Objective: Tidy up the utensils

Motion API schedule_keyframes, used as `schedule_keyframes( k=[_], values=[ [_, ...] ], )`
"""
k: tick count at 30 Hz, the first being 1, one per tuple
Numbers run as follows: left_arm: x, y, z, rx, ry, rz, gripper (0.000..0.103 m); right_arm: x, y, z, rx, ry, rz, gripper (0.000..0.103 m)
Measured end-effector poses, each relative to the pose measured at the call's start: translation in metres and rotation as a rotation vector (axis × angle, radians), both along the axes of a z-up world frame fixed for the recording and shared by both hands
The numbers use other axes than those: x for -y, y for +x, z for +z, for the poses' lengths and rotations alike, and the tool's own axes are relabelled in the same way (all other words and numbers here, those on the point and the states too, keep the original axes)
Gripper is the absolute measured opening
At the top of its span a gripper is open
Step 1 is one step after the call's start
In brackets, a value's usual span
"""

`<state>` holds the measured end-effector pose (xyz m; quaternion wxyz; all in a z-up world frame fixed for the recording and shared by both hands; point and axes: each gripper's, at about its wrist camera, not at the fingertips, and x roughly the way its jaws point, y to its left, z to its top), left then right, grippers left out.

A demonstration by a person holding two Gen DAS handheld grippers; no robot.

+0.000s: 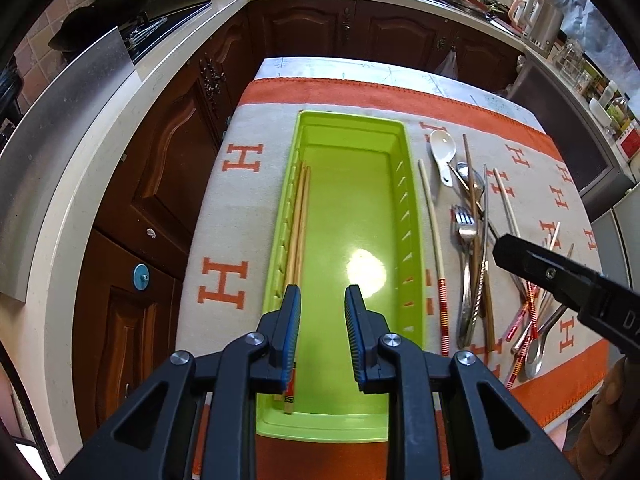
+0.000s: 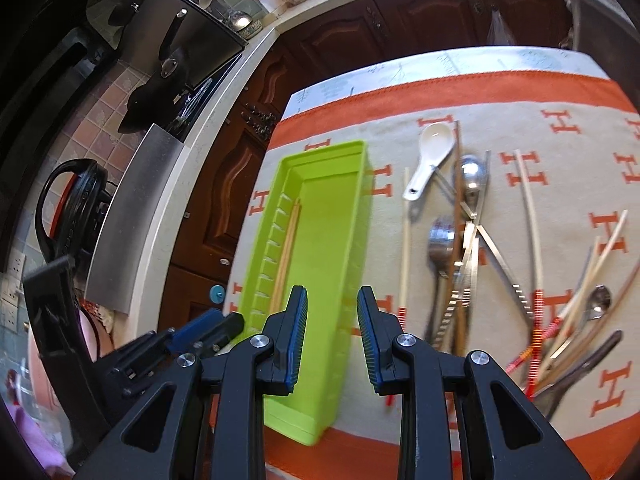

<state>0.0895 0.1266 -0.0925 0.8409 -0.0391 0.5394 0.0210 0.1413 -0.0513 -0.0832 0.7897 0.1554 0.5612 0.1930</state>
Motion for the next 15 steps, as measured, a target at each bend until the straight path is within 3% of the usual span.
schedule_keyframes(
  k=[7,15],
  values=[
    [0.021,-0.006,0.009,0.080,-0.058,-0.011,0.042,0.049,-0.022,0.011,0.100,-0.035,-0.045,0.026],
    [0.061,-0.004,0.011,0.093,-0.086,-0.091,0.042,0.111,-0.049,0.021,0.253,-0.098,-0.055,0.026]
  ],
)
